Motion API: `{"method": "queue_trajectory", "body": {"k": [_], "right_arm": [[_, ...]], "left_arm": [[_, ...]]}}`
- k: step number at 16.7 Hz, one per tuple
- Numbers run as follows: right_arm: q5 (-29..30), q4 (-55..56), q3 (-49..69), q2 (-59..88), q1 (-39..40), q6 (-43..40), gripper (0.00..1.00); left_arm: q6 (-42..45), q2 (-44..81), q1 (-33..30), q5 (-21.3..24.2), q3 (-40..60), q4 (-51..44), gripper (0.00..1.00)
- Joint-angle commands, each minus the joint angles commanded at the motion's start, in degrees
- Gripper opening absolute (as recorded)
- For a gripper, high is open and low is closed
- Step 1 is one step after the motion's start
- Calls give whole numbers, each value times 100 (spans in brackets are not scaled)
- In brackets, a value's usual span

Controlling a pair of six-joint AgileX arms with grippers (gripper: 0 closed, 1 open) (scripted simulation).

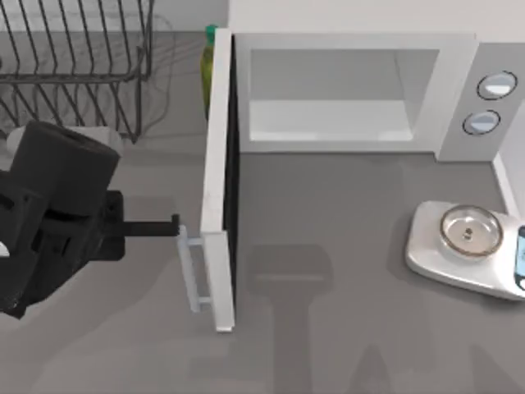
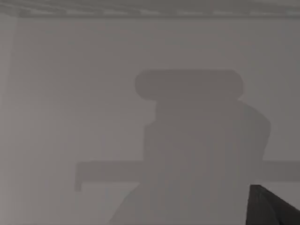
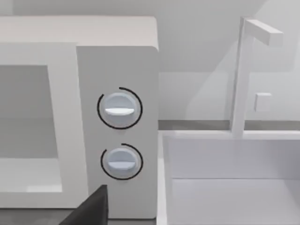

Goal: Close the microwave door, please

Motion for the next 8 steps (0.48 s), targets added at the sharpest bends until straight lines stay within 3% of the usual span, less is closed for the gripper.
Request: {"method": "queue_trajectory", "body": {"k": [4,8], "right_arm": [[0,0,0,0,0,0,100],[0,0,0,0,0,0,100]], "left_arm": [[17,365,6,7,-815,1330,0],[30,539,15,14,-1230,1816,0]]}}
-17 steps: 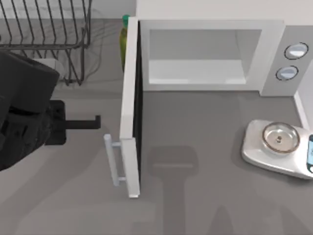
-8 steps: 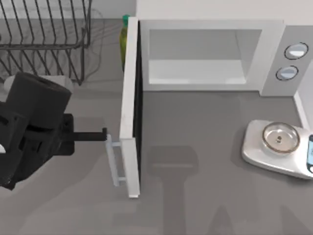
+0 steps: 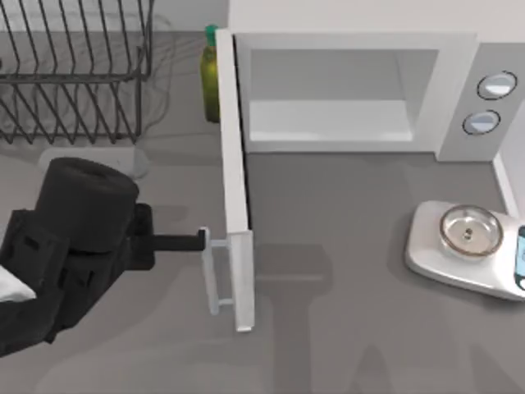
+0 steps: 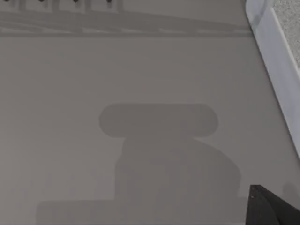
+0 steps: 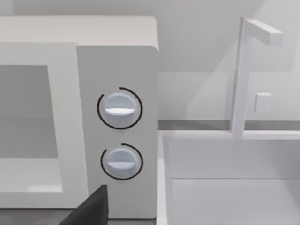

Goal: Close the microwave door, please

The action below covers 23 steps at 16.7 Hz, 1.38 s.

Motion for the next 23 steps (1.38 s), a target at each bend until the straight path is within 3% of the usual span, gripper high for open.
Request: {"method": "queue_trajectory", "body": {"k": [5,13,19,23], "right_arm": [[0,0,0,0,0,0,100],[0,0,0,0,0,0,100],[0,0,0,0,0,0,100],[0,0,0,0,0,0,100]], "left_arm": [[-110,-192,-421,-31,588,-116,0],[-1341,1490,-1990,-1089,1934,-380,0],[-1451,1614,-2092,-1155,2071,-437,0],[-1859,2425,-2530,-1418,2975,-782,0]]}}
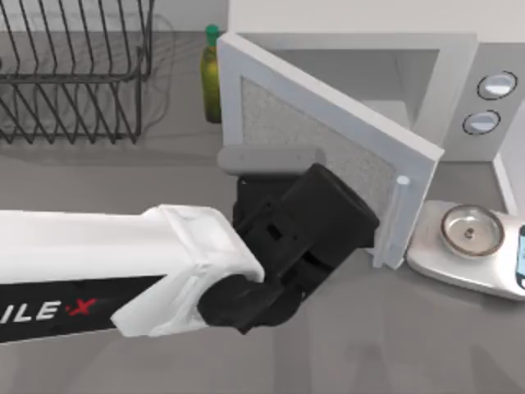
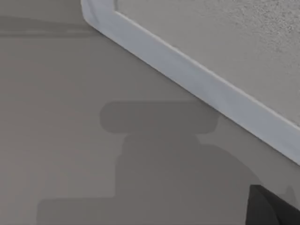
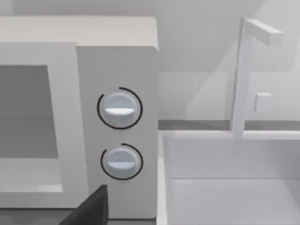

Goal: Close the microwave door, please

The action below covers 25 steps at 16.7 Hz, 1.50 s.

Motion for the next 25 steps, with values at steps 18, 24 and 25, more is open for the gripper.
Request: {"method": "queue_trajectory", "body": {"k": [18,24,25], "right_arm": [[0,0,0,0,0,0,100],[0,0,0,0,0,0,100],[0,0,0,0,0,0,100]], "left_arm": [[-960,2281,-922,-515,3174,-1373,0],[-1151,2857,-1088,-596,3999,-1812,0],[-1151,2857,-1088,-596,3999,-1812,0]]}}
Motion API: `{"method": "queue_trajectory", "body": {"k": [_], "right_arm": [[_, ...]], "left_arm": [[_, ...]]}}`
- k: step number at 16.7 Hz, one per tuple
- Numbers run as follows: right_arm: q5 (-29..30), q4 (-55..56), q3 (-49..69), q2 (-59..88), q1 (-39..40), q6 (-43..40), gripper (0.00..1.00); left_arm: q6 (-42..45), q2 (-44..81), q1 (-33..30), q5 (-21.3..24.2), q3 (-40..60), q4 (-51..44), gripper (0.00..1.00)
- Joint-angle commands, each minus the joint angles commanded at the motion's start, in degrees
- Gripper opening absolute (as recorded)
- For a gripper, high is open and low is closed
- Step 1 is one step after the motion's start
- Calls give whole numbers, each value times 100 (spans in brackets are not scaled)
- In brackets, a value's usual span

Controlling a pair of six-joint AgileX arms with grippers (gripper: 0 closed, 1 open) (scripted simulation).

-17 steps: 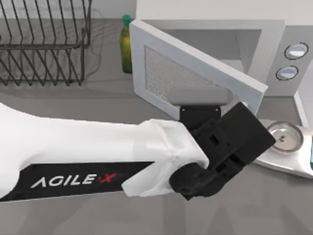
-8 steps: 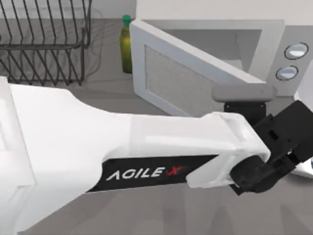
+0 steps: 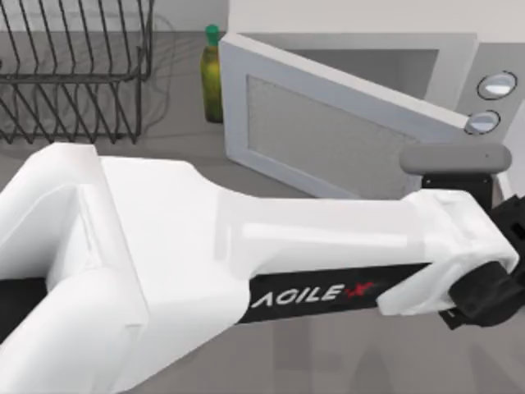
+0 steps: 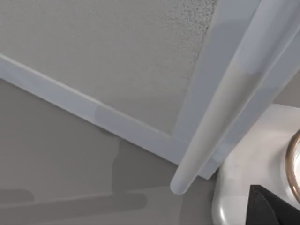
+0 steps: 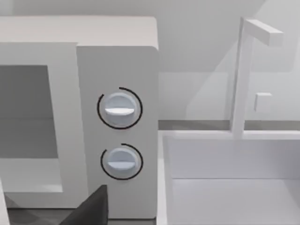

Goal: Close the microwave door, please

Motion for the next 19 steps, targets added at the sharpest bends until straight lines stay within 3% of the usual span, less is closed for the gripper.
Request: {"method": "queue_trajectory", "body": {"k": [4,11,19], "right_arm": [[0,0,0,0,0,0,100],[0,0,0,0,0,0,100],[0,0,0,0,0,0,100]], "left_arm": [[217,99,-15,-5,182,80,0],[1432,843,293,234,1342,440,0],[1141,994,1094,642,1337,406,0]]}}
